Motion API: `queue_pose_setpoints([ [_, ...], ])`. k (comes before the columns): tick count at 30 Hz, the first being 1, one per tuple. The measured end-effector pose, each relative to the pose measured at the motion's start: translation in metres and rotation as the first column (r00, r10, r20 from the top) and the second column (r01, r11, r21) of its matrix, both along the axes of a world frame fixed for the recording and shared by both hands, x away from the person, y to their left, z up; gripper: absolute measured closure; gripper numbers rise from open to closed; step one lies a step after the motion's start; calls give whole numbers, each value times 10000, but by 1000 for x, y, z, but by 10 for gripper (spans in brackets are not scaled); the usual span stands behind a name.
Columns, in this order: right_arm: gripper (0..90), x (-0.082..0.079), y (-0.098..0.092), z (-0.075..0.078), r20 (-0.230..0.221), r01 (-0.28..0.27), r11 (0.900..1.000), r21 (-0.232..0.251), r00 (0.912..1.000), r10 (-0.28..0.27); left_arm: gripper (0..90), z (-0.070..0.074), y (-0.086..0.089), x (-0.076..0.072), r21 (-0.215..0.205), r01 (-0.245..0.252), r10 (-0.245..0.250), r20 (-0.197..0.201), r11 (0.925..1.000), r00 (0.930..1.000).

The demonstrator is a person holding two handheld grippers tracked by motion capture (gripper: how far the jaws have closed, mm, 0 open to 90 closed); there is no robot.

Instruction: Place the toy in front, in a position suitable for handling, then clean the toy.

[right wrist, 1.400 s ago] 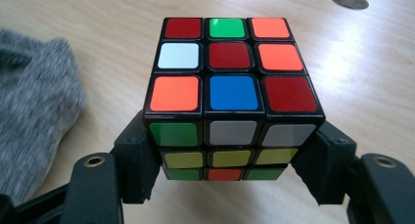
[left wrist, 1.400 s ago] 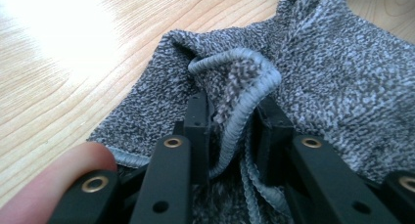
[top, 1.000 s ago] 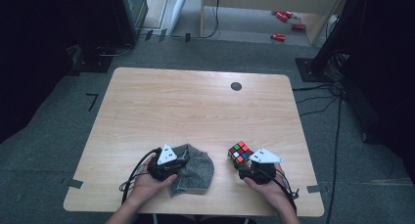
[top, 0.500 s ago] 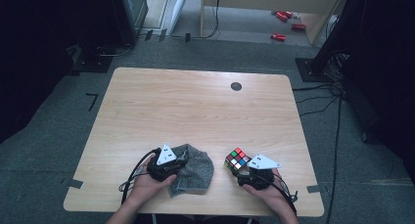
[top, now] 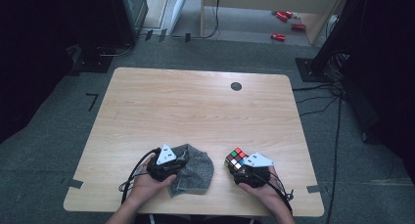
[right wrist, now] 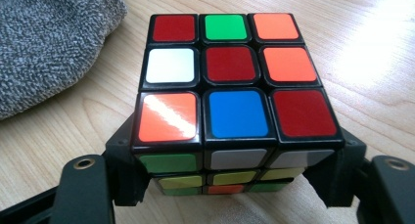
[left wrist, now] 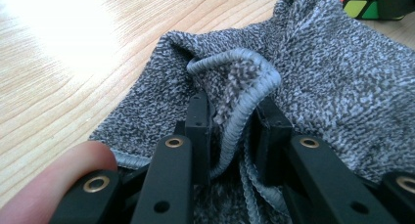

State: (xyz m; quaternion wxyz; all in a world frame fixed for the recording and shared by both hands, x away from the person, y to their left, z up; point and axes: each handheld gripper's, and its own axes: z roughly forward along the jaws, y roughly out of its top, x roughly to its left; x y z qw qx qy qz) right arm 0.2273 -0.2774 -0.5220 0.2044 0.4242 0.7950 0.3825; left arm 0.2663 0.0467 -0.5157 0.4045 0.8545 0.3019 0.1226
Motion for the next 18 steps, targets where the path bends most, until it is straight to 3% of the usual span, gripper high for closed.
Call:
queue_pose_setpoints([
  [4, 332, 0, 1, 0, 90, -23, 10000, -86, 10000, 24, 680, 1, 1, 0, -47, -62, 62, 61, 10000, 10000],
  [7, 338, 2, 0, 3, -9, 306, 9995, 18, 9995, -306, 593, 2, 4, -1, -416, -54, 62, 182, 9991, 9998],
  [9, 339, 6, -4, 6, -84, 537, 9982, 266, 9985, -535, 558, 4, 8, -1, -788, -6, 15, 105, 9969, 9999],
  [12, 339, 8, -9, 14, 48, 762, 9960, 476, 9971, -765, 391, 11, 15, -3, -1537, -43, 50, 39, 9881, 10000],
  [14, 339, 7, -11, 19, 210, 757, 9955, 573, 9968, -770, 290, 14, 14, -3, -1887, -6, -43, -256, 9820, 9997],
  [16, 339, 5, -12, 25, 334, 739, 9952, 638, 9965, -761, 201, 15, 10, -3, -1736, 85, -145, -334, 9848, 9993],
  [17, 340, 5, -12, 27, 414, 706, 9955, 627, 9965, -733, 171, 17, 1, -5, -1374, 290, -347, -388, 9901, 9986],
  [18, 340, 4, -12, 29, 456, 699, 9954, 657, 9963, -729, 133, 18, -4, -7, -1151, 178, -211, -270, 9932, 9994],
])
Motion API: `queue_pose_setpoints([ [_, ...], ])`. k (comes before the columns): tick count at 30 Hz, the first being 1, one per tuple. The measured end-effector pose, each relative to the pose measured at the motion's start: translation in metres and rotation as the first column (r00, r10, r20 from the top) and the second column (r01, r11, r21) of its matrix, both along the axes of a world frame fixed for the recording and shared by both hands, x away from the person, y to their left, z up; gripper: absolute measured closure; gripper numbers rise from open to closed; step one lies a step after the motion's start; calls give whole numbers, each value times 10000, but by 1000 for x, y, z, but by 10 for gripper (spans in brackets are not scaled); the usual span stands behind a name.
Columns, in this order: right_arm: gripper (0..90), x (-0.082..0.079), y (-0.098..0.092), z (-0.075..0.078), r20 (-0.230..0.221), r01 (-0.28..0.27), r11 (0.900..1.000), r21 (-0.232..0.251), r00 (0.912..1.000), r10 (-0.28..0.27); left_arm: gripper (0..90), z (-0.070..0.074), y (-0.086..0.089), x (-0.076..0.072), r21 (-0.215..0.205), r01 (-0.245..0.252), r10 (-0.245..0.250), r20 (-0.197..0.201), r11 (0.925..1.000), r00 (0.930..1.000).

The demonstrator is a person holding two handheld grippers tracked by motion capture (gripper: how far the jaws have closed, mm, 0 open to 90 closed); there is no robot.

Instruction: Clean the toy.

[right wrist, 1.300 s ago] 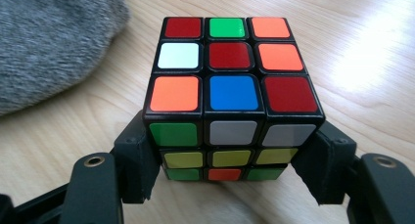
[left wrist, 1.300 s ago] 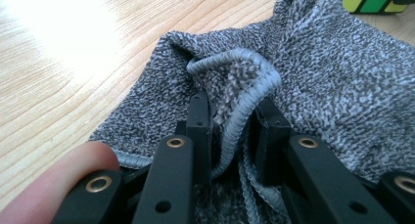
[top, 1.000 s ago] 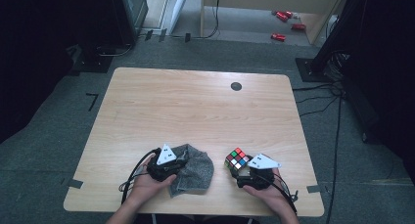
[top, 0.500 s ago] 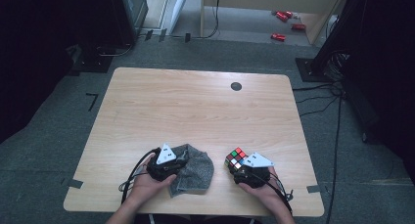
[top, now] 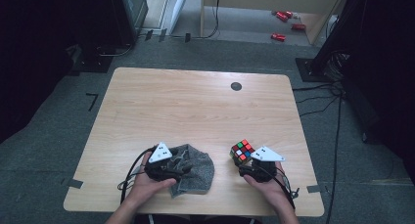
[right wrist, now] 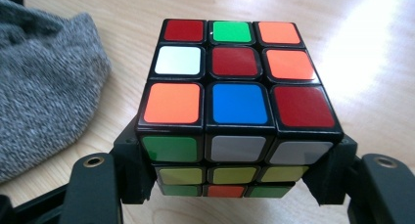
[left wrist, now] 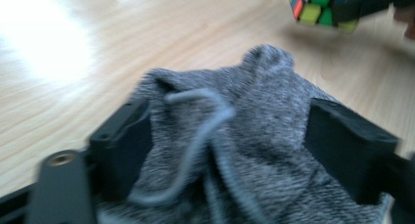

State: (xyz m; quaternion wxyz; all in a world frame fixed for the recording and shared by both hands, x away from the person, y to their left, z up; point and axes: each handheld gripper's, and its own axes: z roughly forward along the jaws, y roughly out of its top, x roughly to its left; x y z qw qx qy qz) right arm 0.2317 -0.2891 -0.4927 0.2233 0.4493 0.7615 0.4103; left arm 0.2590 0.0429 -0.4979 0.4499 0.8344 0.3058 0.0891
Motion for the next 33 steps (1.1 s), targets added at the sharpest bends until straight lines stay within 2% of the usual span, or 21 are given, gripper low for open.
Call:
queue_pose_setpoints([
  [1, 340, 0, 0, 0, 0, 0, 10000, 0, 10000, 0, 114, 0, 0, 0, 0, 0, 0, 0, 10000, 10000],
  [2, 340, 0, 0, 4, 80, -24, 10000, 49, 10000, 24, 103, 2, -8, -3, 277, -177, 168, 328, 9995, 9993],
  [4, 340, 1, 2, 7, 132, -94, 9999, 123, 9999, 92, 98, 0, -15, -5, 660, -69, 45, 366, 9978, 9993],
  [6, 340, 3, 4, 10, 76, -230, 9996, 147, 9997, 229, 98, -4, -22, -7, 1261, 116, -173, 442, 9920, 9989],
  [7, 340, 3, 4, 10, 76, -230, 9996, 147, 9997, 229, 98, -4, -22, -7, 1261, 116, -173, 442, 9920, 9989],
  [8, 340, 6, 7, 14, 63, -404, 9992, 51, 9992, 404, 98, -8, -28, -8, 1708, 384, -452, 363, 9846, 9983],
  [11, 340, 9, 9, 19, 42, -535, 9985, 149, 9986, 534, 143, -12, -31, -7, 1921, 654, -692, 133, 9792, 9975],
  [15, 340, 13, 15, 27, 114, -661, 9971, 376, 9978, 657, 185, -14, -32, -2, 2038, 545, -477, -382, 9775, 9981],
  [16, 340, 14, 16, 27, 138, -690, 9968, 415, 9976, 685, 245, -13, -31, -1, 1894, 642, -557, -502, 9798, 9972],
  [17, 340, 15, 20, 26, 134, -730, 9964, 425, 9973, 725, 415, -12, -28, 1, 1715, 802, -718, -547, 9819, 9959],
  [19, 340, 15, 21, 25, 136, -784, 9962, 381, 9969, 779, 442, -12, -27, 2, 1685, 818, -734, -553, 9823, 9958],
  [20, 340, 15, 25, 22, 100, -862, 9958, 311, 9962, 860, 566, -11, -26, 3, 1669, 798, -720, -523, 9827, 9960],
  [21, 340, 15, 25, 22, 100, -862, 9958, 311, 9962, 860, 566, -10, -24, 5, 1615, 823, -752, -494, 9834, 9959],
  [22, 340, 15, 27, 21, 70, -889, 9956, 288, 9960, 887, 622, -9, -22, 7, 1417, 861, -793, -534, 9862, 9954],
  [23, 340, 15, 30, 18, 40, -973, 9950, 223, 9953, 973, 720, -7, -18, 9, 1169, 854, -794, -555, 9895, 9953],
  [26, 341, 14, 34, 17, 148, -1074, 9942, 70, 9941, 1073, 768, 1, -6, 13, 280, 635, -624, -387, 9976, 9973],
  [27, 341, 12, 38, 16, 203, -1222, 9924, 134, 9923, 1219, 772, 10, 1, 14, -97, 526, -526, -81, 9986, 9986],
  [29, 341, 11, 43, 13, 173, -1464, 9890, 202, 9891, 1460, 776, 21, 10, 14, -980, 466, -450, 180, 9941, 9988],
  [30, 341, 11, 43, 13, 173, -1464, 9890, 202, 9891, 1460, 777, 21, 10, 14, -980, 466, -450, 180, 9941, 9988],
  [31, 341, 10, 47, 11, 124, -1617, 9867, 153, 9868, 1615, 777, 27, 13, 14, -1417, 538, -498, 318, 9884, 9983],
  [33, 346, 5, 63, 6, 78, -1992, 9795, -292, 9799, 1995, 778, 38, 15, 10, -1832, 715, -595, 700, 9805, 9958],
])
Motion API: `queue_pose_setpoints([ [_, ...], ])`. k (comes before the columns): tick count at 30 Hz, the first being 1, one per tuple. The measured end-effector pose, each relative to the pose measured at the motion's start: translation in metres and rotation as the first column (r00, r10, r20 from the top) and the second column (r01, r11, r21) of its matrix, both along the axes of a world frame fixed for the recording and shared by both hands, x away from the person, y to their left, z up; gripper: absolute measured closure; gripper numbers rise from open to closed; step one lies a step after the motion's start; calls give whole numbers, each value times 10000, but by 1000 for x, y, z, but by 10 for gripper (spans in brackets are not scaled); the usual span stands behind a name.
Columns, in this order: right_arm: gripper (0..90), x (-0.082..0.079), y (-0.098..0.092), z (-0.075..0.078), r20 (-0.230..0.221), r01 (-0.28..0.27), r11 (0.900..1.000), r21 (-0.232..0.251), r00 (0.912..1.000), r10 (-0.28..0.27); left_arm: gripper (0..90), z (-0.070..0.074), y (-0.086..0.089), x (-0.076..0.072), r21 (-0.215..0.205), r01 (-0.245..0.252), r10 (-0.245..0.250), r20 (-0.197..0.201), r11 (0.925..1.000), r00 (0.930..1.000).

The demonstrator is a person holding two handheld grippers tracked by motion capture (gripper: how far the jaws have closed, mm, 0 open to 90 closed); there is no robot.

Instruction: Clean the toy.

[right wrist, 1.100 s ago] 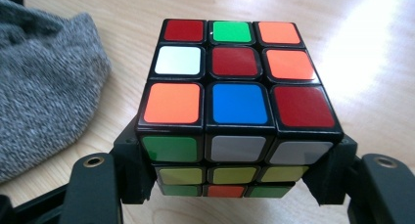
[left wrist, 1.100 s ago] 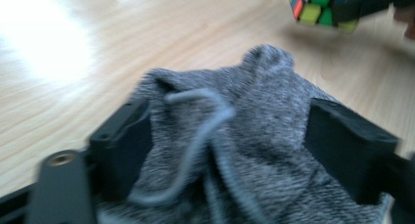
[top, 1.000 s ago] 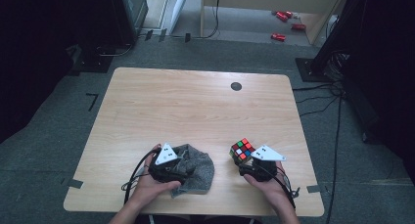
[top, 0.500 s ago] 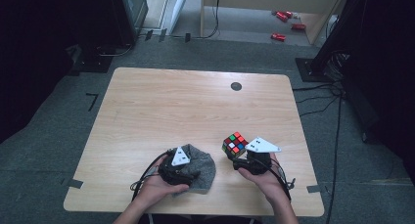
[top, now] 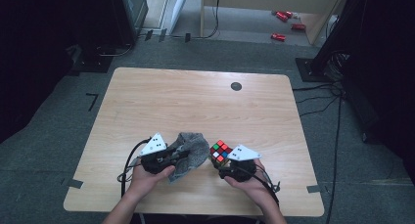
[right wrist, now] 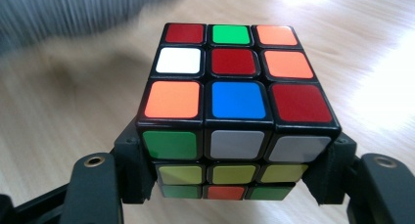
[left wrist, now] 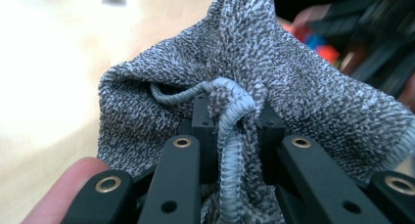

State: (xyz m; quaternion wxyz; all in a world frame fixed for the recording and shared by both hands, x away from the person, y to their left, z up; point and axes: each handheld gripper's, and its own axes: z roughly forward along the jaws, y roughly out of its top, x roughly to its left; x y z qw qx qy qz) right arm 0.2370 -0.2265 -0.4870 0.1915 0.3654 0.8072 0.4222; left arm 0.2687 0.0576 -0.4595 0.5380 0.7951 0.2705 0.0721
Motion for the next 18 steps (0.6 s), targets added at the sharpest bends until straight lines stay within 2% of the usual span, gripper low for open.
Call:
queue_pose_setpoints([
  [1, 346, -2, 6, -1, 32, -113, 9999, -56, 9999, 113, 778, 8, -5, -4, -188, 298, -296, 109, 9994, 9995],
  [4, 346, -5, 16, 0, 49, -327, 9994, -82, 9995, 328, 775, 11, -13, -8, -123, 587, -585, 136, 9982, 9982],
  [5, 346, -7, 25, 1, 212, -553, 9984, -83, 9982, 554, 775, 11, -18, -9, -32, 673, -673, 129, 9977, 9977],
  [7, 346, -9, 30, 2, 215, -596, 9982, -69, 9980, 597, 775, 11, -28, -13, 270, 688, -695, 289, 9973, 9972],
  [8, 347, -9, 36, 0, 209, -638, 9974, -345, 9977, 646, 775, 12, -35, -18, 727, 529, -564, 469, 9959, 9973],
  [9, 347, -9, 36, 0, 209, -638, 9974, -345, 9977, 646, 775, 12, -35, -18, 727, 529, -564, 469, 9959, 9973],
  [10, 347, -8, 39, -2, -44, -785, 9966, -238, 9969, 784, 775, 15, -42, -23, 1011, 447, -507, 569, 9939, 9971],
  [11, 347, -8, 39, -2, -44, -785, 9966, -238, 9969, 784, 774, 15, -42, -23, 1011, 447, -507, 569, 9939, 9971],
  [12, 347, -8, 42, -2, -218, -799, 9968, -8, 9966, 799, 774, 16, -49, -27, 1355, 279, -384, 754, 9904, 9964],
  [13, 347, -8, 43, -2, -235, -807, 9967, -109, 9965, 804, 773, 16, -49, -27, 1355, 279, -384, 754, 9904, 9964],
  [14, 347, -8, 44, -2, -179, -790, 9967, -178, 9967, 787, 773, 16, -53, -29, 1708, 85, -249, 946, 9853, 9952],
  [15, 347, -9, 46, -2, -123, -742, 9969, -246, 9972, 739, 773, 16, -54, -29, 1892, -4, -198, 1048, 9819, 9943],
  [16, 347, -9, 46, -2, -123, -742, 9969, -246, 9972, 739, 774, 16, -54, -29, 1892, -4, -198, 1048, 9819, 9943],
  [17, 348, -10, 46, -2, -94, -707, 9968, -359, 9975, 704, 774, 15, -54, -30, 2136, -116, -143, 1191, 9769, 9928],
  [18, 349, -11, 48, -3, -3, -739, 9956, -583, 9973, 740, 774, 14, -54, -29, 2479, -445, 85, 1444, 9678, 9895],
])
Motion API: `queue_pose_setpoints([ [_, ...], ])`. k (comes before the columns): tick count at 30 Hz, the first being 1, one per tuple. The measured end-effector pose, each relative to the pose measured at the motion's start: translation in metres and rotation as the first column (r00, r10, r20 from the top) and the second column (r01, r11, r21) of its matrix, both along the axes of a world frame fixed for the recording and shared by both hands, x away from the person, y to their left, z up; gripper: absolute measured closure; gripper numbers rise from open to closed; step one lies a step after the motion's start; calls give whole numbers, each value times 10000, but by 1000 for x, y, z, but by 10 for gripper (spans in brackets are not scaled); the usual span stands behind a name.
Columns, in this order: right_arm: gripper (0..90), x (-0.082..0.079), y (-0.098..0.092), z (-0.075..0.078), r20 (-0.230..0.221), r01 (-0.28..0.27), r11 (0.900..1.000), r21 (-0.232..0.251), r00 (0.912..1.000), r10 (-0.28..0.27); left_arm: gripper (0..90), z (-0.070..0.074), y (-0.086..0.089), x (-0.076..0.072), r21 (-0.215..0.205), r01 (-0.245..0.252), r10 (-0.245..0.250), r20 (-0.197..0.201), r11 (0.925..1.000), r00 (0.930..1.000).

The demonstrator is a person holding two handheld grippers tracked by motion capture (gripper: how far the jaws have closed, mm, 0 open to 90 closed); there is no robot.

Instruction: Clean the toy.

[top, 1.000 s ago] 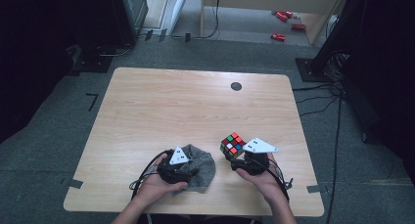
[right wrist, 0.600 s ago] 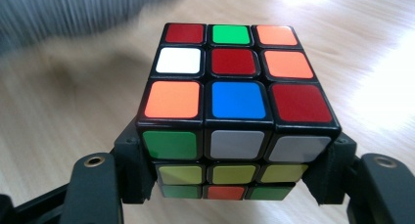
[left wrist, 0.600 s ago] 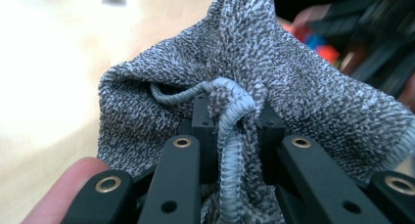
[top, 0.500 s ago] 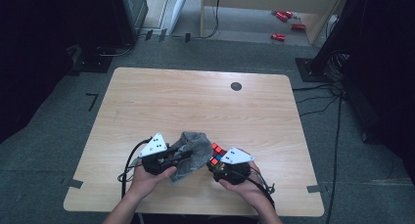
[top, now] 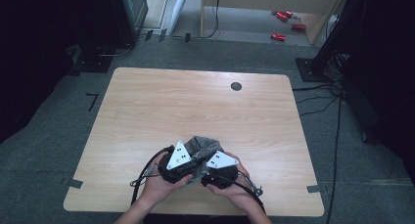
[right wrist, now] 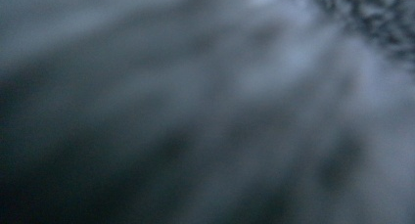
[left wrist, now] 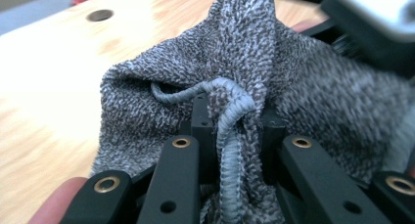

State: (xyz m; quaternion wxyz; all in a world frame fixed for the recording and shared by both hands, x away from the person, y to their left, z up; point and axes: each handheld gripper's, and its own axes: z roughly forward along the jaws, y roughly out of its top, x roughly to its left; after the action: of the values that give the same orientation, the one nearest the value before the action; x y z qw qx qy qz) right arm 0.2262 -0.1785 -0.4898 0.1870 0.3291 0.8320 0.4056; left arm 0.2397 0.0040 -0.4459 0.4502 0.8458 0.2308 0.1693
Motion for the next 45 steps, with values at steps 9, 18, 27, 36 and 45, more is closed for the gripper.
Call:
queue_pose_setpoints([
  [9, 350, -3, -5, 8, 270, 56, 9998, 191, 9996, -61, 775, -2, 23, 17, 742, -1284, 1258, 382, 9889, 9913],
  [18, 350, 2, -18, 8, 168, 329, 9974, 643, 9993, -341, 771, 12, 39, 20, -376, -1416, 1419, 42, 9892, 9899],
  [27, 350, 0, -4, 2, -167, -88, 9978, 653, 9998, 99, 741, 6, -4, -8, 687, 62, -126, 943, 9976, 9955],
  [36, 349, -1, -4, 2, -128, -111, 9961, 876, 9998, 123, 746, 2, 19, 10, 1044, -1471, 1380, 896, 9836, 9864],
  [45, 349, -1, -5, 3, -101, 4, 9962, 876, 9999, 5, 736, 6, -2, -9, 546, -236, 176, 1081, 9982, 9940],
])
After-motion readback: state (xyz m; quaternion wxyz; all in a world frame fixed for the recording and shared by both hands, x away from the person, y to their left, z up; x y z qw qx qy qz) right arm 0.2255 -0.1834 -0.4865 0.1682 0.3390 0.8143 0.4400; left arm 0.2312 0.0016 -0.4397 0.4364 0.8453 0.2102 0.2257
